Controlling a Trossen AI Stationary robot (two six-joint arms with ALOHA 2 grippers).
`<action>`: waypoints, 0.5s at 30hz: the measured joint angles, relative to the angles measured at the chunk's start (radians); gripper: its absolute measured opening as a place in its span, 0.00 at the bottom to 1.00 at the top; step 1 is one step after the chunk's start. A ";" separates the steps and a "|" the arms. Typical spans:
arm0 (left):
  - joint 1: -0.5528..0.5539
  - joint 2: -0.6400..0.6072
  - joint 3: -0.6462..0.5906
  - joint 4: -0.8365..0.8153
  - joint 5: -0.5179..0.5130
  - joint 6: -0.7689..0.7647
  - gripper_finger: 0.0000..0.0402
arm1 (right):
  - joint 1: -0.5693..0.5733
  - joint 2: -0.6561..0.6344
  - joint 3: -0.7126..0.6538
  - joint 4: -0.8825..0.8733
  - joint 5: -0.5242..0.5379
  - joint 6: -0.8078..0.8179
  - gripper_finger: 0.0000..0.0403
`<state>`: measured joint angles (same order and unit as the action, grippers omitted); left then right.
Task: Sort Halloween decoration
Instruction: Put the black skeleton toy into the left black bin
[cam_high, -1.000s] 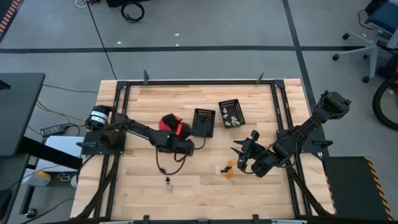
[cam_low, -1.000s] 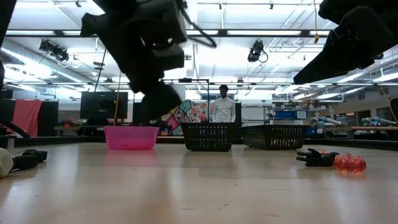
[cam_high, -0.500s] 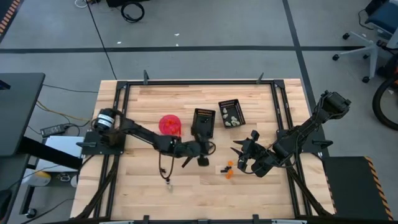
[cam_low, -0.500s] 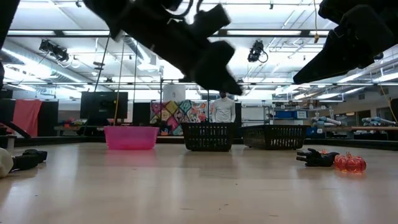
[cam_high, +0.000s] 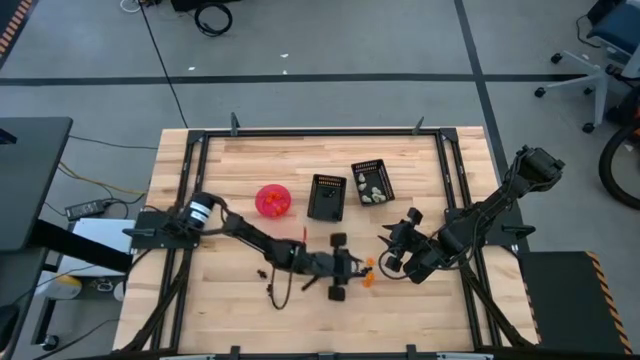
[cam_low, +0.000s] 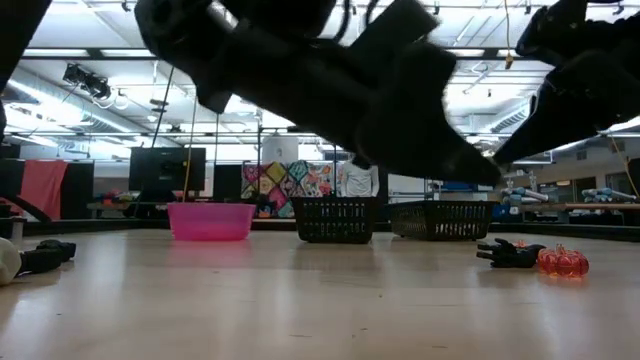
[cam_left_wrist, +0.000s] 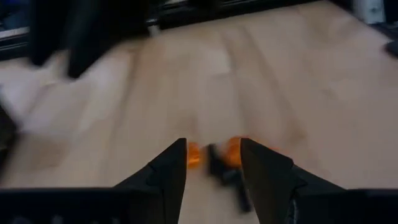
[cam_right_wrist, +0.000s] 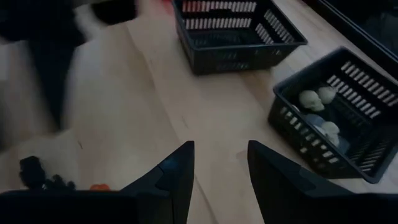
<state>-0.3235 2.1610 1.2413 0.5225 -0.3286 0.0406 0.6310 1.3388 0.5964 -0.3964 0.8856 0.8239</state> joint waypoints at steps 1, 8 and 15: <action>-0.008 0.017 0.030 -0.017 0.000 -0.003 0.39 | 0.000 0.000 0.000 -0.002 0.000 0.006 0.38; -0.041 0.102 0.149 -0.079 0.000 -0.018 0.39 | 0.000 0.000 0.000 0.006 0.011 0.004 0.38; -0.024 0.149 0.146 -0.108 -0.003 -0.090 0.39 | 0.001 0.000 0.000 0.012 0.011 0.004 0.38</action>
<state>-0.3476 2.3096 1.3876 0.4149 -0.3320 -0.0495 0.6315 1.3388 0.5964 -0.3841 0.8967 0.8276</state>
